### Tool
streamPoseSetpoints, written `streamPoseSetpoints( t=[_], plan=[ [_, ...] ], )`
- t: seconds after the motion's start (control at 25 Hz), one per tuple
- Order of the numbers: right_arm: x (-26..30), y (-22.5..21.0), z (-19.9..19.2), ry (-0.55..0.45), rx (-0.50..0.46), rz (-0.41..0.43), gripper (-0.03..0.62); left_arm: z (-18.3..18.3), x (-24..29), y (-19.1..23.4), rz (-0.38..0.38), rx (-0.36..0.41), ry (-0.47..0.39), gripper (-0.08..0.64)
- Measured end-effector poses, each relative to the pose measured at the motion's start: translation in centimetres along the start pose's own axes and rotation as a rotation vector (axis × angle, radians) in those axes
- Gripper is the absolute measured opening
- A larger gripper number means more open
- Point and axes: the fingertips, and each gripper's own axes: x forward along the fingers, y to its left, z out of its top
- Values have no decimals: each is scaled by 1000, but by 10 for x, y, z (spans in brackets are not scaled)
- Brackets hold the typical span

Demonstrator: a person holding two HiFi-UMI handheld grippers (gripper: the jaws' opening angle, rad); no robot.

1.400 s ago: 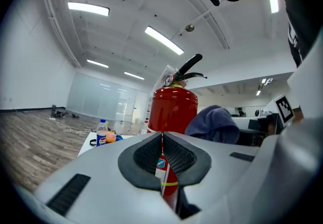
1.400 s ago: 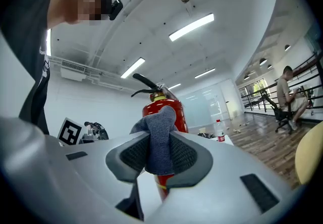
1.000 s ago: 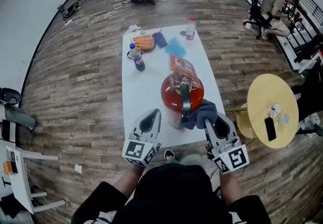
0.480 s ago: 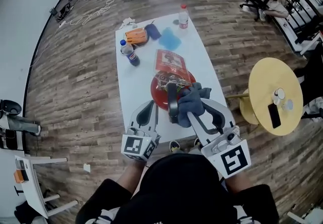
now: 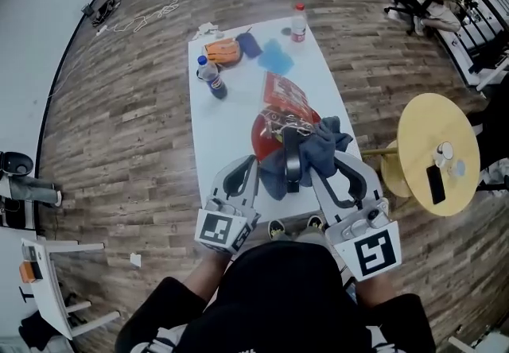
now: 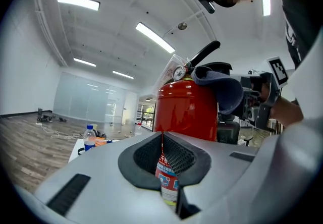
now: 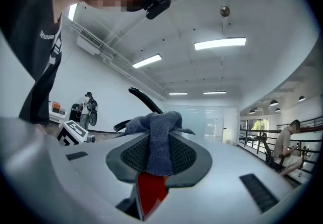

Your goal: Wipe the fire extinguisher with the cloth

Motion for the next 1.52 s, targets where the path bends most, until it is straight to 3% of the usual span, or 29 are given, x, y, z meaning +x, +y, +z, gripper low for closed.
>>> streamPoseSetpoints(
  t=[0.16, 0.28, 0.36, 0.52, 0.6, 0.8, 0.88, 1.0, 1.16, 1.2, 1.36, 1.52],
  plan=[
    [-8, -15, -22, 48, 26, -42, 100, 0, 2, 1, -22, -2, -3, 26],
    [-6, -46, -36, 39, 125, -109, 100, 0, 1, 2, -38, 2, 2, 26],
    [-6, -44, -35, 43, 108, -129, 100, 1, 1, 3, -49, 0, 5, 26],
    [-10, 3, -18, 12, 29, -55, 97, 3, 1, 2, -64, -2, -6, 25],
    [-13, 16, -29, 45, 16, -27, 97, 3, 3, 4, -72, 0, -8, 25],
    [-18, -43, -84, 171, 90, -205, 97, 3, 2, 5, -85, 3, -6, 25],
    [-14, -43, -86, 174, 106, -193, 96, 4, 2, 4, -84, 3, -2, 26],
    [-19, -16, -62, 96, 101, -128, 91, 4, 2, 3, -84, -2, -3, 25],
    [-15, 14, -51, 74, -53, -56, 92, 2, 3, 5, -78, -4, -9, 25],
    [-15, 9, -55, 87, -48, -52, 95, 2, 3, 6, -76, -3, -7, 25],
    [-15, -39, -71, 131, 7, -130, 100, 5, 5, 7, -75, 4, -2, 26],
    [-11, -31, -49, 90, -11, -139, 91, 6, 7, 7, -63, 6, -4, 25]
  ],
)
